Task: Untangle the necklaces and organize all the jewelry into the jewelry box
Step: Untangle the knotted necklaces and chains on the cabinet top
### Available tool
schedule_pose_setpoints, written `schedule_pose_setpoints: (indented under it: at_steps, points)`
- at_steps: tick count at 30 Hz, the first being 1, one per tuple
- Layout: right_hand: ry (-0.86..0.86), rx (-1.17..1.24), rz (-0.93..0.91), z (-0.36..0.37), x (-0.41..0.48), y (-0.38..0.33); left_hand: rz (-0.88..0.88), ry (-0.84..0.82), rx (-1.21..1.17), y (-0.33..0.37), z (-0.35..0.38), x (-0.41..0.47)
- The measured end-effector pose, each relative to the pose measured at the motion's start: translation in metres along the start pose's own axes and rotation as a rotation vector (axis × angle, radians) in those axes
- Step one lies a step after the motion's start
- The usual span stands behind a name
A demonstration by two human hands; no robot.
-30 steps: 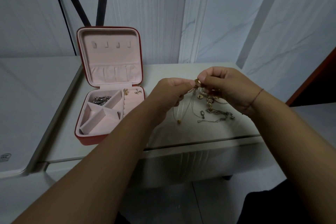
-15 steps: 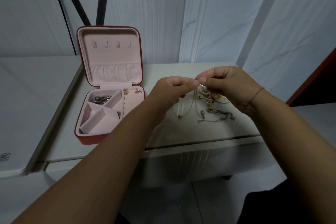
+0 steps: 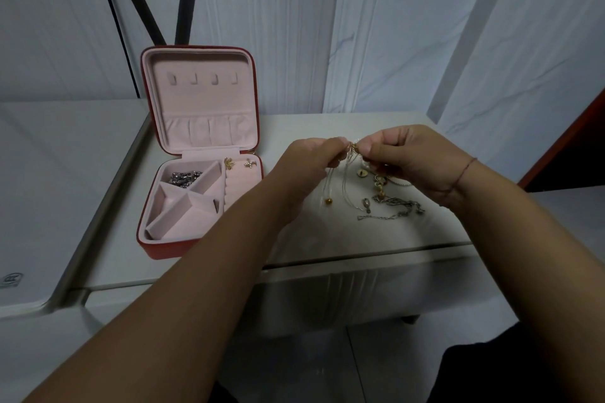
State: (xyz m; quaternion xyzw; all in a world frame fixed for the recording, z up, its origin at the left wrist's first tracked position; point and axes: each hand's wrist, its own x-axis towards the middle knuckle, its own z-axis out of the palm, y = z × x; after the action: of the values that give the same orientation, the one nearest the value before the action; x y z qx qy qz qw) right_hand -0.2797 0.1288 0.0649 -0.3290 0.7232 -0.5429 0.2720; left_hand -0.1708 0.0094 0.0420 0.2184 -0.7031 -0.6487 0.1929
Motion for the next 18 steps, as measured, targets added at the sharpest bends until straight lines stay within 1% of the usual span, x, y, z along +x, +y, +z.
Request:
schedule_pose_setpoints:
  at_steps: [8,13,18]
  points:
    - [-0.013,0.033,0.004,0.0006,-0.0005,-0.0019,0.022,-0.05,0.016,-0.0007,-0.0016,0.0]
    - [-0.019,-0.04,-0.035,0.0016,-0.0018,-0.0018,0.031,-0.078,0.022,-0.0022,-0.0029,0.0002]
    - [-0.025,-0.073,-0.035,0.0025,-0.0008,-0.0009,0.015,-0.088,-0.011,-0.0042,-0.0023,0.0015]
